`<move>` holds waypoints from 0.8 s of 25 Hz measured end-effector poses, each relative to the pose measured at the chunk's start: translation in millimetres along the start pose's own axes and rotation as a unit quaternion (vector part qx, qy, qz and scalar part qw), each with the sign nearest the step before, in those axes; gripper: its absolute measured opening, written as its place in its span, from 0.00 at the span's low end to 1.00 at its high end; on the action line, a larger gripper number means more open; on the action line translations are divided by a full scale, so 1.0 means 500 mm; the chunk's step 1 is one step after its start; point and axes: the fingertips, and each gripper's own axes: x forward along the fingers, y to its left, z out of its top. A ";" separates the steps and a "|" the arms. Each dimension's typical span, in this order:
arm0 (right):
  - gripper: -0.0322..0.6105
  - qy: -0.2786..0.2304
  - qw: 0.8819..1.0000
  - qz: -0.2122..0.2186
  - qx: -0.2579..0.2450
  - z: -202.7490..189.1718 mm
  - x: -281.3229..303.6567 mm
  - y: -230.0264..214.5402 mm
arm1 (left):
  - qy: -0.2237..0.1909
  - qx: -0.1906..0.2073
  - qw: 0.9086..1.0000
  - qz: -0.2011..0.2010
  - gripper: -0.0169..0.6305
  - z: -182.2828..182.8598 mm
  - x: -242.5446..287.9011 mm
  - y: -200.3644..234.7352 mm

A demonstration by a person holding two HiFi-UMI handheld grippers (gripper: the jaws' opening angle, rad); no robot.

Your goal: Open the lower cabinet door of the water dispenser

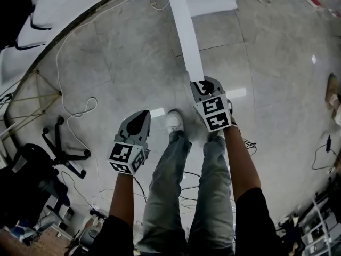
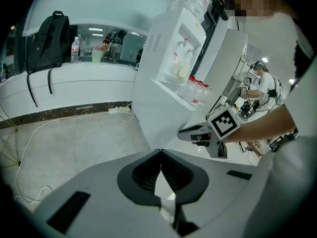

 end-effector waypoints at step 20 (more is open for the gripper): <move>0.16 -0.011 0.998 0.005 0.063 0.018 -0.111 0.064 | 0.013 -0.025 0.999 -0.027 0.05 0.055 -0.068 -0.119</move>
